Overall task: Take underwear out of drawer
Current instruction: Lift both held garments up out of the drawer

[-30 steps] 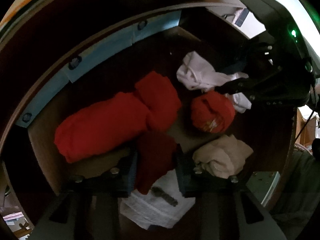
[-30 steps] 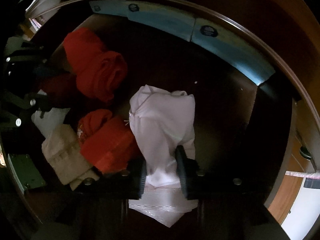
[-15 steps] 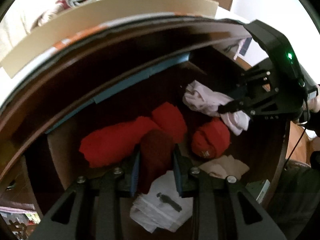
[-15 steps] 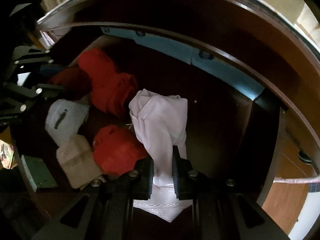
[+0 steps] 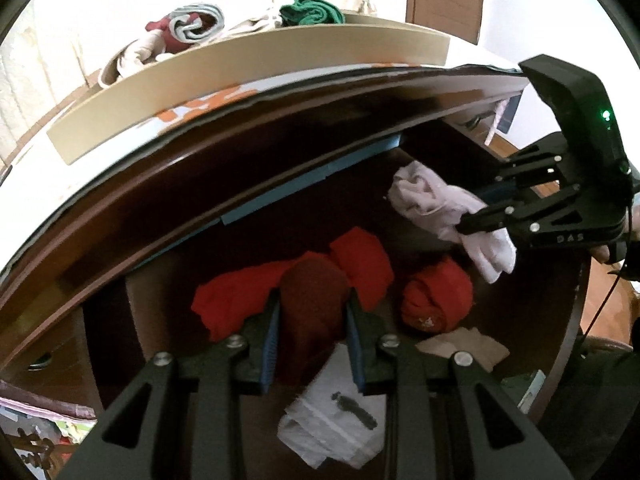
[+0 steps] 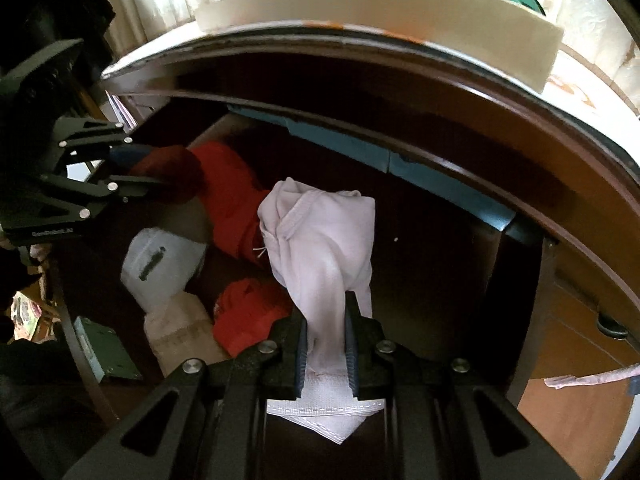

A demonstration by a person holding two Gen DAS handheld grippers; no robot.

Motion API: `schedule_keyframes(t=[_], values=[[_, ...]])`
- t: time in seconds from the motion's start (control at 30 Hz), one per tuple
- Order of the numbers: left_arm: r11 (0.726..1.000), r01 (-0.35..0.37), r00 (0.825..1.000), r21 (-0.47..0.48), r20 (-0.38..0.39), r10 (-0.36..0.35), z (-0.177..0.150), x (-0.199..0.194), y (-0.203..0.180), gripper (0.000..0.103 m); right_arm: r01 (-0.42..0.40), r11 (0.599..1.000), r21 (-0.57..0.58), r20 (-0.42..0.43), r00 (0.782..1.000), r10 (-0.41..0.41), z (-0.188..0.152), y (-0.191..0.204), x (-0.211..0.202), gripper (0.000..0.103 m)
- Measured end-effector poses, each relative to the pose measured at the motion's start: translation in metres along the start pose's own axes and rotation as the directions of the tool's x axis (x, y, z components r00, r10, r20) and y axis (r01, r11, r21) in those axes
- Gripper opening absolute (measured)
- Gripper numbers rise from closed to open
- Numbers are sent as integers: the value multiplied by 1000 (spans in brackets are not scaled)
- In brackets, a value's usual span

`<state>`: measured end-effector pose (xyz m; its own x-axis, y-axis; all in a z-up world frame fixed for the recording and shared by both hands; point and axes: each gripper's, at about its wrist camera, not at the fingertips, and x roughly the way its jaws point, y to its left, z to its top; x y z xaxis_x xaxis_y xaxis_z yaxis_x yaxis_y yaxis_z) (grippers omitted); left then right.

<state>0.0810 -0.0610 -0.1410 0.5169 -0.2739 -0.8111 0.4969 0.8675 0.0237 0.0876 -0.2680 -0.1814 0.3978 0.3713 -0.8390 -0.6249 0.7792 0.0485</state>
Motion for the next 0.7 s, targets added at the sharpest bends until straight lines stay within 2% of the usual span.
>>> schedule_keyframes(t=[0.3, 0.7], values=[[999, -46, 998, -21, 30, 47, -7, -18, 7, 27, -21, 1000, 6, 56, 998, 20, -13, -12, -40, 17], [996, -55, 993, -72, 96, 62, -15, -36, 15, 27, -27, 1000, 2, 128, 991, 26, -16, -11, -49, 18]])
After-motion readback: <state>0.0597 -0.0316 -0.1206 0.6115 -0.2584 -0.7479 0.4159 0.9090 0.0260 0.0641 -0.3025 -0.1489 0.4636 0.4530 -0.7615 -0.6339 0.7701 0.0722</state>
